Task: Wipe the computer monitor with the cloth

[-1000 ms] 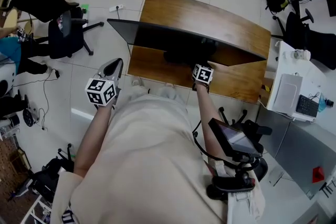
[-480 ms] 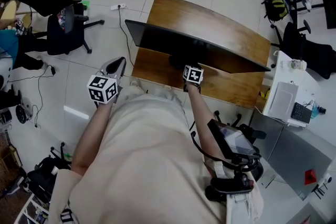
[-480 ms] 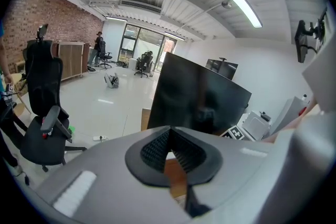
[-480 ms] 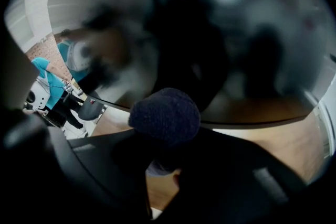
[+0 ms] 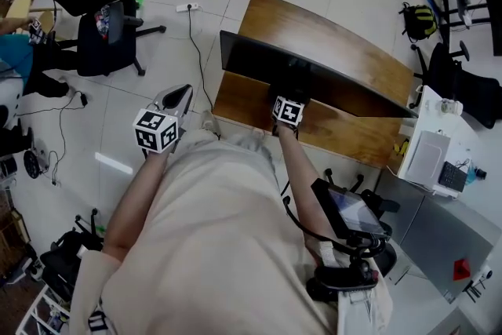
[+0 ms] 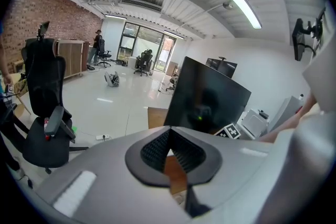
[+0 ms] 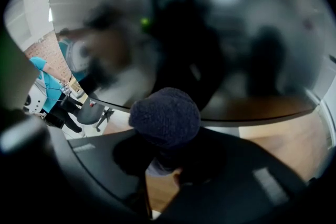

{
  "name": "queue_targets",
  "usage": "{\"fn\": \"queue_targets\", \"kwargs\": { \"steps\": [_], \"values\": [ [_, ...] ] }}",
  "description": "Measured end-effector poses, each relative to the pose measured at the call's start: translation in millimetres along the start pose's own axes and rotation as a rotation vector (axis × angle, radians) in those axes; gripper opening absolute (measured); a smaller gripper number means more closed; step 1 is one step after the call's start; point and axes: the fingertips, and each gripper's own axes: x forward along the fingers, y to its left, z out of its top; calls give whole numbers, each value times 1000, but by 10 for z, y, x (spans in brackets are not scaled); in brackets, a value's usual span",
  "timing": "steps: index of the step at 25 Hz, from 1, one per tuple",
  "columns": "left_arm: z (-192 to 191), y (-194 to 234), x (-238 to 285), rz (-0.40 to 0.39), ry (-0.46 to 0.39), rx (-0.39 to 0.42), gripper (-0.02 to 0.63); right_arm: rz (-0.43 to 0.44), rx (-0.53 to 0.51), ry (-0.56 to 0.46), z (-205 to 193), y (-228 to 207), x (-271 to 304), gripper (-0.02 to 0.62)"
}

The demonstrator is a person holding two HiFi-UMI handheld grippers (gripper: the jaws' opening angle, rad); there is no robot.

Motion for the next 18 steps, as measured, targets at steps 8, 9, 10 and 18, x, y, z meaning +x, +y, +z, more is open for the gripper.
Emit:
{"fn": "queue_targets", "kwargs": {
  "steps": [8, 9, 10, 18],
  "values": [
    [-29, 409, -163, -7, 21, 2, -20, 74, -28, -16, 87, 789, 186, 106],
    [-31, 449, -172, -11, 24, 1, -20, 87, -36, -18, 103, 906, 214, 106],
    [-35, 486, -179, -16, 28, 0, -20, 101, -47, -20, 121, 1028, 243, 106],
    [-96, 671, -252, -50, 51, 15, -20, 221, -100, -3, 250, 1922, 433, 106]
  ]
}}
